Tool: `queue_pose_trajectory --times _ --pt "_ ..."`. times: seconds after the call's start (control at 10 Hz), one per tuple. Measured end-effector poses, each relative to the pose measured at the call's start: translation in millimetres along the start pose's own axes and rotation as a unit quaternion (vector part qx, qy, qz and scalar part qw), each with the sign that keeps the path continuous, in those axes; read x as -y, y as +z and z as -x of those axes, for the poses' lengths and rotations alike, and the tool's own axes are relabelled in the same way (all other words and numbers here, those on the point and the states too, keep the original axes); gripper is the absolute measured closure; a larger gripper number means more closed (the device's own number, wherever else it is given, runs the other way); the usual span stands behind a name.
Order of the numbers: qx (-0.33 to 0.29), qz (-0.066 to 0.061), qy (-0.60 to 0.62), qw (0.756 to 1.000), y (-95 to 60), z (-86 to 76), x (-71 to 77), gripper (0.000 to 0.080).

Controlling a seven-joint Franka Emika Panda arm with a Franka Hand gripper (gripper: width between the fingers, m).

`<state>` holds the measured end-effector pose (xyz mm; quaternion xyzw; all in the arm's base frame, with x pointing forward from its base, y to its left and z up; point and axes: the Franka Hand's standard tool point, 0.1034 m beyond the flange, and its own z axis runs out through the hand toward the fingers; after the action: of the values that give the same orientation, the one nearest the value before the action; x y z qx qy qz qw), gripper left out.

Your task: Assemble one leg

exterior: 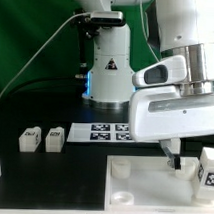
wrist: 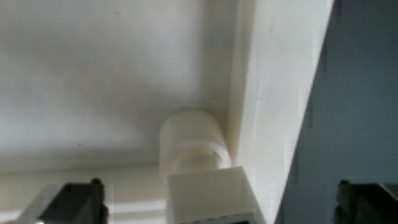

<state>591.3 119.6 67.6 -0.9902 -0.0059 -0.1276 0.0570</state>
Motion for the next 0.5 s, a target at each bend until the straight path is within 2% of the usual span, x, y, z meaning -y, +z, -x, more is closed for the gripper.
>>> queue_pose_trajectory --times 0.1,0.2,0.3,0.5 --pt "0.039 -0.003 0.009 0.999 -1.8 2.5 -0.6 0.015" --pt "0.033 -0.005 0.02 0.999 -15.1 -19.9 1.2 0.015" --pt "0.044 -0.005 0.021 0.999 -18.0 -25.3 3.5 0.015" --pt "0.058 -0.001 0.019 0.998 -20.1 -37.4 -1.0 0.015"
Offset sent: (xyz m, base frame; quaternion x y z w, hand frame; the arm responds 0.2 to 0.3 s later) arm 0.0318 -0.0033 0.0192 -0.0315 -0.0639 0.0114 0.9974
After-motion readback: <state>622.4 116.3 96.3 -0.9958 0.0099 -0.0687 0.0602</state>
